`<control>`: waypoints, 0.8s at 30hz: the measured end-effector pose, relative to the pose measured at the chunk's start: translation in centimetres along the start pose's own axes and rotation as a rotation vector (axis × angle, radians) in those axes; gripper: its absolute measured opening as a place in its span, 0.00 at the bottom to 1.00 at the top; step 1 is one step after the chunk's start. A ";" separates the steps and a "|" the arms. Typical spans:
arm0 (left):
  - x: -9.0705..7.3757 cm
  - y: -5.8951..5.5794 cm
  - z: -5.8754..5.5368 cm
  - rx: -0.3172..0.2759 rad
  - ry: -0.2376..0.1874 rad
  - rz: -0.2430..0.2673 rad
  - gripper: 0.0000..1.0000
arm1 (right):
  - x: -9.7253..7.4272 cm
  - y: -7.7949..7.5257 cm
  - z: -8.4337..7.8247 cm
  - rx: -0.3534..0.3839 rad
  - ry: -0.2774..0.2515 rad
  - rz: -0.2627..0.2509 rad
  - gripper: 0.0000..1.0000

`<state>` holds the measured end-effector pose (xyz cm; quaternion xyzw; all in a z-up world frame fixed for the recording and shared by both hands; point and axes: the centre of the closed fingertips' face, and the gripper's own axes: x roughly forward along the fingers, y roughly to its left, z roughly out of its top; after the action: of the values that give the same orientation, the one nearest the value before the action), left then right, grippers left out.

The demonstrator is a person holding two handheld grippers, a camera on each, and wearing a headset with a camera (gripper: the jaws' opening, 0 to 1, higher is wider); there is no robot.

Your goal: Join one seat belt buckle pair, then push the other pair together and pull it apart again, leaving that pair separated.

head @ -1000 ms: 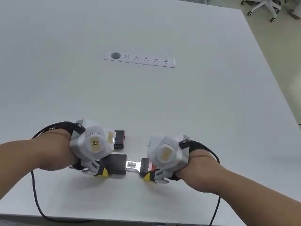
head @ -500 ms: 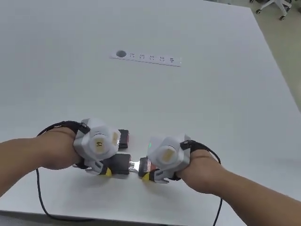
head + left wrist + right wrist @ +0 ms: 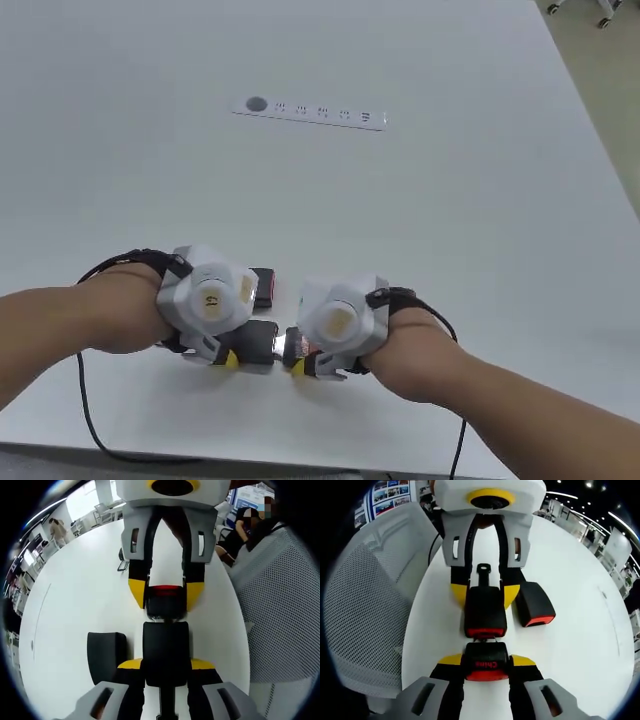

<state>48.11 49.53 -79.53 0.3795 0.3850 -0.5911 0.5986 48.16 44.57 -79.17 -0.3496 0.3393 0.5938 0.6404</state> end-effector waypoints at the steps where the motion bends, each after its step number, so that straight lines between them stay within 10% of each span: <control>1: -0.1 0.0 0.1 0.000 0.001 0.001 0.33 | 0.0 0.0 0.0 0.005 -0.003 -0.002 0.29; 24: -0.3 -0.1 0.0 -0.044 -0.056 0.023 0.33 | -0.1 -0.2 -0.2 0.002 0.003 -0.013 0.30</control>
<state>48.03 49.63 -79.23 0.3540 0.3764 -0.5860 0.6241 48.35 44.31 -79.19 -0.3522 0.3386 0.5886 0.6441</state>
